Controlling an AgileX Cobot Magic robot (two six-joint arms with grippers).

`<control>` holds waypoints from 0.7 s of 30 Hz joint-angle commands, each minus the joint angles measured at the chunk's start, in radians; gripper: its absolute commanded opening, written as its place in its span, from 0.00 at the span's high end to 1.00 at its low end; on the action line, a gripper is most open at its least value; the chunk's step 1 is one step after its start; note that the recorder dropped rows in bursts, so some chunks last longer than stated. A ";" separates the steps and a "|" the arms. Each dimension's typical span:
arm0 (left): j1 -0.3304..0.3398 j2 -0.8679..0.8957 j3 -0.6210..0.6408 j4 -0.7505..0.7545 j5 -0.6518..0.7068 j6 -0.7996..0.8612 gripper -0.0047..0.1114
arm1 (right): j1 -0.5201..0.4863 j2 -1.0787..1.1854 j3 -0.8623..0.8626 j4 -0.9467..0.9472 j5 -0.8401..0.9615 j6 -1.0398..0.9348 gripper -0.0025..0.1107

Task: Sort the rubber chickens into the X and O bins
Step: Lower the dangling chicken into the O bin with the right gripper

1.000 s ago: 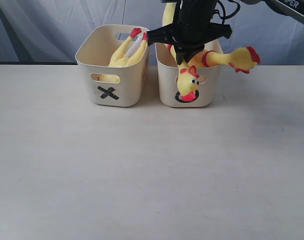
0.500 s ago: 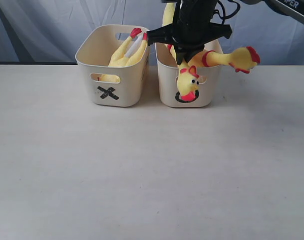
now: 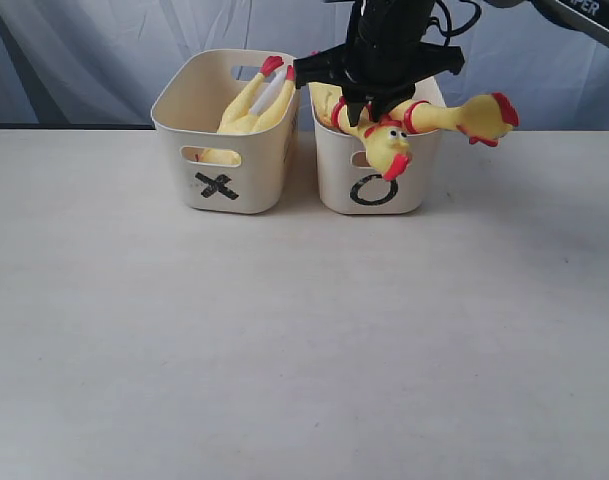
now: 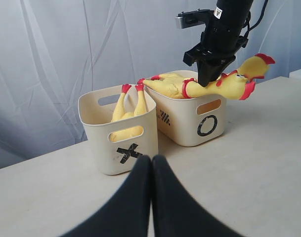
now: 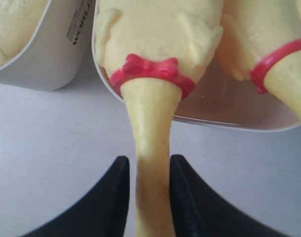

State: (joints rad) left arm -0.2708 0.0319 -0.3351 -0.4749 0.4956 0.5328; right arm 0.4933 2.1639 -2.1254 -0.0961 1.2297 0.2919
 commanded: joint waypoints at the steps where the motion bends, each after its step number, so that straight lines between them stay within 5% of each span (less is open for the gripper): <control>1: -0.001 -0.008 0.006 -0.003 -0.003 0.002 0.96 | -0.005 -0.005 -0.006 -0.008 -0.009 0.001 0.73; 12: -0.001 -0.008 0.006 -0.003 -0.003 0.002 0.96 | -0.005 -0.005 -0.006 -0.008 -0.009 0.001 0.72; 21: -0.001 -0.008 0.006 -0.003 -0.003 0.002 0.96 | -0.005 -0.007 -0.006 -0.008 -0.009 0.001 0.39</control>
State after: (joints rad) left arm -0.2708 0.0319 -0.3351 -0.4749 0.4956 0.5328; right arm 0.4933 2.1639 -2.1254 -0.0976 1.2297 0.2919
